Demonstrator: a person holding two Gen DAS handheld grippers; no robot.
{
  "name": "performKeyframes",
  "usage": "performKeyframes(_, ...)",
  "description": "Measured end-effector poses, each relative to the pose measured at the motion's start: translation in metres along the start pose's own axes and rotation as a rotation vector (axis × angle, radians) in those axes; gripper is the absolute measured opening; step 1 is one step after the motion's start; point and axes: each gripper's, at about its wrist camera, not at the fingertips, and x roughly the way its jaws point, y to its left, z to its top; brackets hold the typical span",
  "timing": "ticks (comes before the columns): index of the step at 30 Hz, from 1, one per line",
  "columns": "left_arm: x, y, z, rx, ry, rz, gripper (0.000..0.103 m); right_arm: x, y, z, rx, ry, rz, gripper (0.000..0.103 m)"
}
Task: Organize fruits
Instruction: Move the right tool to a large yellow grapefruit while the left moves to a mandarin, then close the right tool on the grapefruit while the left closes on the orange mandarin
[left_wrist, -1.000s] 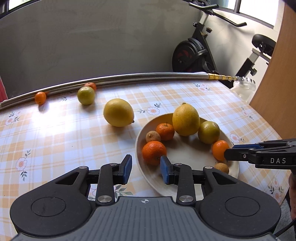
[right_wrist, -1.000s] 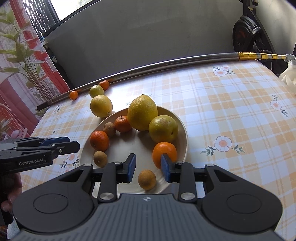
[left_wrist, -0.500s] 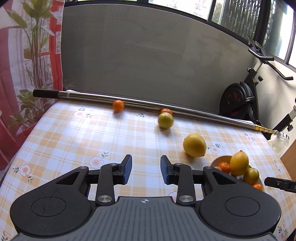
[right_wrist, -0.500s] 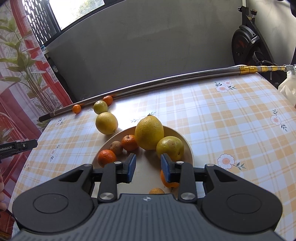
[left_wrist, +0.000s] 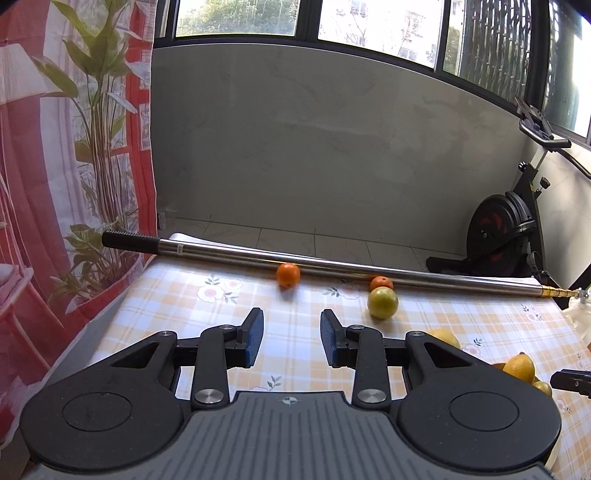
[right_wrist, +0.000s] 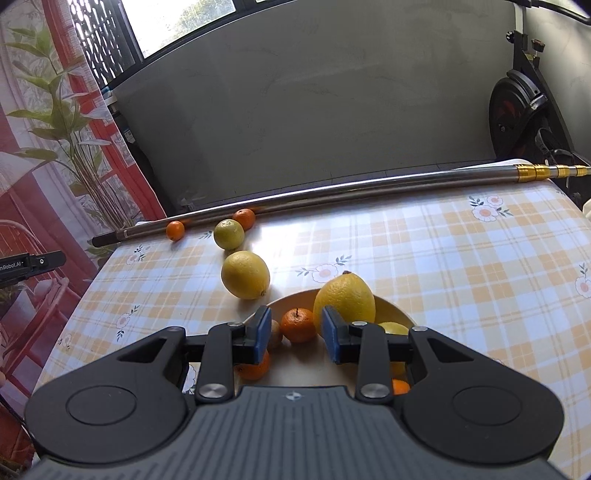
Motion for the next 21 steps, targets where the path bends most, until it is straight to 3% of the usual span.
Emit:
performKeyframes(4,0.007,0.001,0.004,0.01,-0.005,0.018,0.036,0.022,0.014,0.014,-0.071,0.011,0.027,0.035)
performKeyframes(7,0.016,0.003,0.003,-0.001,0.008,0.014,0.036,0.042,0.025,0.024,-0.144,0.023,0.056,0.043)
performKeyframes(10,0.023,0.004,0.001,-0.007,0.021,0.018,0.036,0.07,0.041,0.032,-0.234,0.064,0.111,0.046)
performKeyframes(14,0.03,0.008,-0.002,-0.026,0.043,0.017,0.036,0.104,0.057,0.037,-0.346,0.122,0.118,0.053)
performKeyframes(18,0.031,0.01,-0.004,-0.022,0.049,0.021,0.036,0.13,0.056,0.044,-0.317,0.163,0.137,0.065)
performKeyframes(21,0.032,0.011,-0.004,-0.024,0.053,0.021,0.036,0.147,0.053,0.049,-0.293,0.189,0.13,0.065)
